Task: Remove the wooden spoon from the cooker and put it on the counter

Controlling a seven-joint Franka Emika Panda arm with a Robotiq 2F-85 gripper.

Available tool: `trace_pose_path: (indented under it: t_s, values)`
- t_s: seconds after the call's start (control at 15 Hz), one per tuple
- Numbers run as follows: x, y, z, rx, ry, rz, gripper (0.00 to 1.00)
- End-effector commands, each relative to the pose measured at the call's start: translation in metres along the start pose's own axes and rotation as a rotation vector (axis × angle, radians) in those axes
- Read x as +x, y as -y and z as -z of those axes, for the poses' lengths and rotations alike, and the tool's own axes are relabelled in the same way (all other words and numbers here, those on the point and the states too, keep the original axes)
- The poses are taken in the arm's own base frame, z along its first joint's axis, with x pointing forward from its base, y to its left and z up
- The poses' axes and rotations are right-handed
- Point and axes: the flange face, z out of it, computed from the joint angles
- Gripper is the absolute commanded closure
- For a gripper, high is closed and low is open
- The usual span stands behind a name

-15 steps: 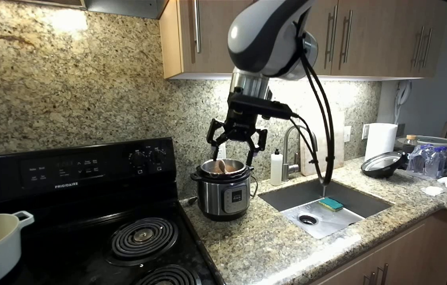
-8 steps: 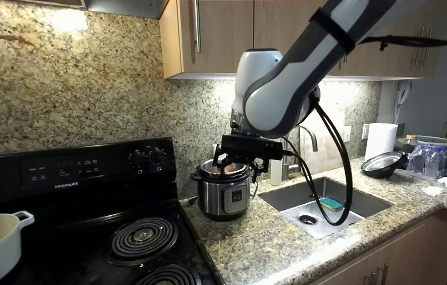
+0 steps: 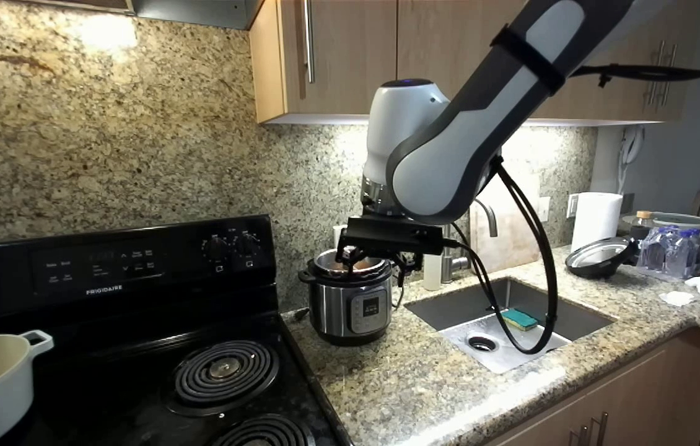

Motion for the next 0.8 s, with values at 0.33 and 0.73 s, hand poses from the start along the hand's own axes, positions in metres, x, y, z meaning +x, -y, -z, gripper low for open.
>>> trace_pose_path:
  t_s: [0.33, 0.73]
  values:
    - [0.022, 0.028, -0.004, -0.044, -0.291, 0.164, 0.0]
    - [0.006, 0.069, -0.042, -0.025, -0.419, 0.254, 0.0]
